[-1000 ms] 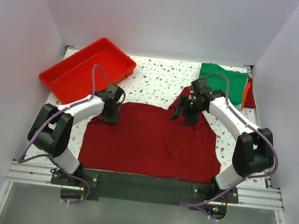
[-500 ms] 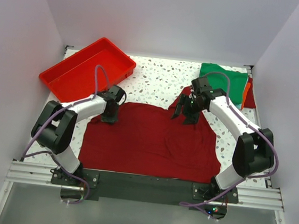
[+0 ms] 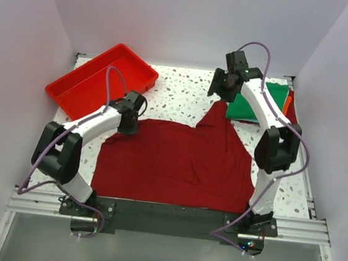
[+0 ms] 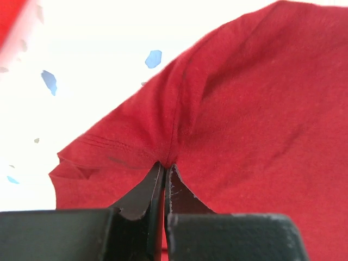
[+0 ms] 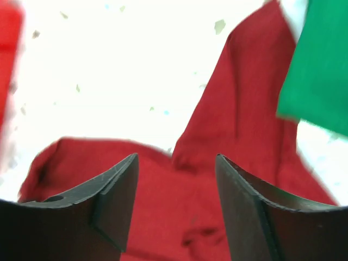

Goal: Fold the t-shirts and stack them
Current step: Fold the tshirt

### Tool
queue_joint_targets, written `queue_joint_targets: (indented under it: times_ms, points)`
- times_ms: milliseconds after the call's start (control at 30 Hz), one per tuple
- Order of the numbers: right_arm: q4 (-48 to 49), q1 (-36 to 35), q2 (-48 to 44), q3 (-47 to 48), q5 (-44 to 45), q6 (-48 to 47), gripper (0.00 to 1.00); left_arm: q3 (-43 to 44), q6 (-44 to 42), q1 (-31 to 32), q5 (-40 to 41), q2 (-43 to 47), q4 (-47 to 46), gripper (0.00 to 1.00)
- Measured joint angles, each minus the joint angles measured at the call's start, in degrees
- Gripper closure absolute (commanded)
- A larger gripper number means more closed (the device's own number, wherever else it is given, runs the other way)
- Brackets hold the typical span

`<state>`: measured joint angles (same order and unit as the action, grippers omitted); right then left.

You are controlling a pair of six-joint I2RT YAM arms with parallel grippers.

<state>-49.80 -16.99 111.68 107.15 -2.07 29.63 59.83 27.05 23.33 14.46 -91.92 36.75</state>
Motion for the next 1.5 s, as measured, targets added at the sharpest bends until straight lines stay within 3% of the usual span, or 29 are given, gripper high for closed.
queue_joint_targets:
  times_ms: [433, 1000, 1367, 1500]
  points:
    - [-0.4, 1.5, 22.8, 15.9, 10.1, -2.6, 0.44, 1.4, 0.4, -3.7, 3.9, 3.6, 4.0, 1.00]
    - [1.2, 3.1, 30.7, 24.2, 18.9, -6.0, 0.52, 4.4, 0.2, -5.1, 4.8, 3.5, 6.0, 1.00]
    - [2.2, 3.1, 34.3, 26.6, 19.5, -7.4, 0.53, 4.5, 0.1, -5.1, 4.0, 2.7, 6.4, 1.00]
    - [2.3, 3.1, 34.3, 26.6, 19.6, -7.8, 0.60, 5.1, 0.1, -5.1, 4.0, 2.3, 7.0, 1.00]
